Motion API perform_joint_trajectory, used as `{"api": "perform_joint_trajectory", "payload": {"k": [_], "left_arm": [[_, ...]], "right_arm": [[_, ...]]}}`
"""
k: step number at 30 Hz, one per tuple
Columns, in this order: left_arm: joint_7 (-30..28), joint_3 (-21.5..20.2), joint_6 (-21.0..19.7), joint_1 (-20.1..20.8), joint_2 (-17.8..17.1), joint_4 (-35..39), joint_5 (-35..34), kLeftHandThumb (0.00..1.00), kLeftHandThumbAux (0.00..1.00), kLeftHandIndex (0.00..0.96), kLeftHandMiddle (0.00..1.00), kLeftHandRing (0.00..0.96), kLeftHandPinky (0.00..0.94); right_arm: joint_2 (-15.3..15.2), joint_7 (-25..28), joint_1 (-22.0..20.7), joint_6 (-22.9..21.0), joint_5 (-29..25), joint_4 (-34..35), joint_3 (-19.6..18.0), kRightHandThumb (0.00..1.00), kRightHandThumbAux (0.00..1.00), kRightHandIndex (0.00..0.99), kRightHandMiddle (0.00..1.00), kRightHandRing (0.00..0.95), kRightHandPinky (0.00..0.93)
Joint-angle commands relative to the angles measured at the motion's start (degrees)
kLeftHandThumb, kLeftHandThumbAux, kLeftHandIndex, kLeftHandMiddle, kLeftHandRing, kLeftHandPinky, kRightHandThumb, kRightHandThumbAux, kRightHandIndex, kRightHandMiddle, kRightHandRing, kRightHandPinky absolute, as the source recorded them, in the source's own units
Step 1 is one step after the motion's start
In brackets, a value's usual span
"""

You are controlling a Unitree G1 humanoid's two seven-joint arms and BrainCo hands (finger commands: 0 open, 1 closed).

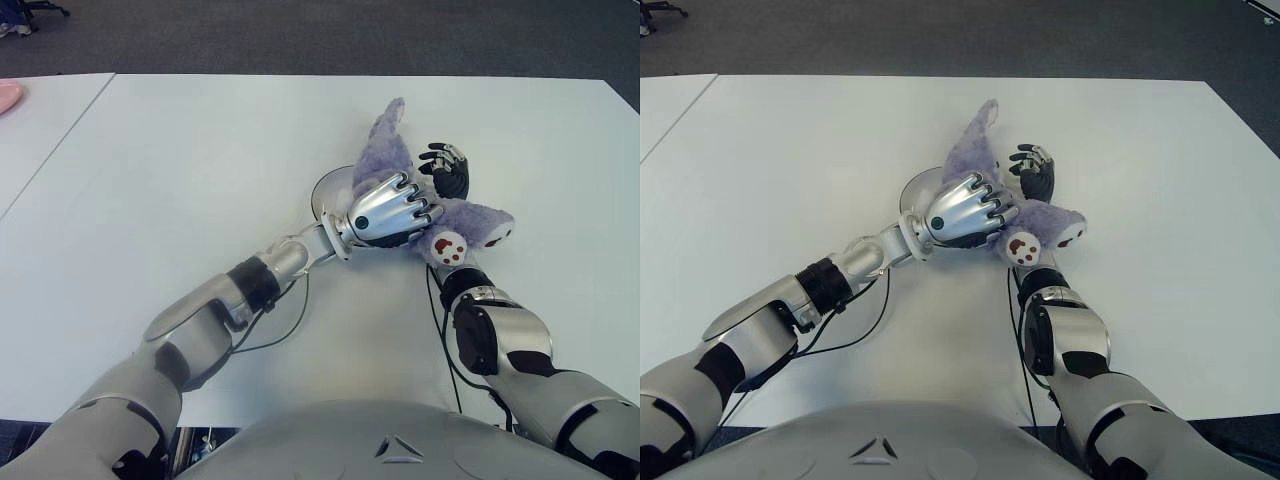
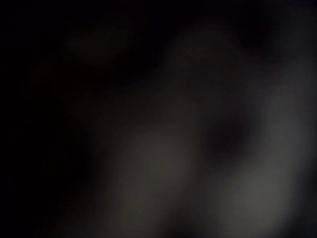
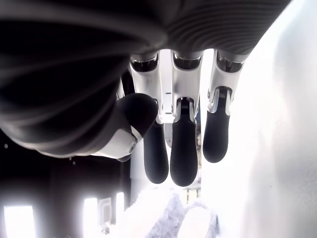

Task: Put the doll into the plate.

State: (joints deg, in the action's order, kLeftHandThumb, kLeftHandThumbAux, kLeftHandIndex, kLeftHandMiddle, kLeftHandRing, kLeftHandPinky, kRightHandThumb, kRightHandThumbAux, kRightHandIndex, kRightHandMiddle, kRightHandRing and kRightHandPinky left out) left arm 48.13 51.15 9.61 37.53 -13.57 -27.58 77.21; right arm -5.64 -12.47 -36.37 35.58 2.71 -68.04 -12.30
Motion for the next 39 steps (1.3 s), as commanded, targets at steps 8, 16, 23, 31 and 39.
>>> {"api": "perform_joint_trajectory", "payload": {"k": [8,16,23,31,39], "left_arm": [[-0.2,-1.8,4.5,-1.0,-7.0,5.3,-1.6,0.736,0.697,0.443,0.791,0.818,0.864],[-0.7,-2.8,6.9,-1.5,-8.3,10.8,-2.8,0.737,0.698,0.443,0.821,0.836,0.874],[-2.6,-5.0,11.1,-0.1,-8.5,13.9,-7.0,0.738,0.698,0.442,0.844,0.853,0.888],[-6.6,-8.4,14.0,2.6,-10.0,17.6,-8.8,0.738,0.699,0.442,0.856,0.865,0.896],[-5.8,-9.6,15.2,3.8,-10.2,14.7,-7.9,0.734,0.7,0.442,0.858,0.868,0.89]], "right_arm": [[1.9,0.4,13.2,-5.9,1.2,-9.3,0.5,0.962,0.677,0.346,0.458,0.543,0.453],[1.8,1.2,12.9,-7.2,0.8,-9.2,0.3,0.998,0.68,0.339,0.444,0.533,0.434],[1.5,0.6,13.1,-6.2,1.9,-9.1,1.3,0.999,0.682,0.344,0.433,0.536,0.42],[1.5,-5.0,13.7,-4.5,5.1,-9.0,4.3,1.0,0.68,0.333,0.427,0.515,0.503],[1.6,-5.4,13.5,-5.0,5.2,-8.7,5.3,1.0,0.678,0.332,0.433,0.498,0.542]]}}
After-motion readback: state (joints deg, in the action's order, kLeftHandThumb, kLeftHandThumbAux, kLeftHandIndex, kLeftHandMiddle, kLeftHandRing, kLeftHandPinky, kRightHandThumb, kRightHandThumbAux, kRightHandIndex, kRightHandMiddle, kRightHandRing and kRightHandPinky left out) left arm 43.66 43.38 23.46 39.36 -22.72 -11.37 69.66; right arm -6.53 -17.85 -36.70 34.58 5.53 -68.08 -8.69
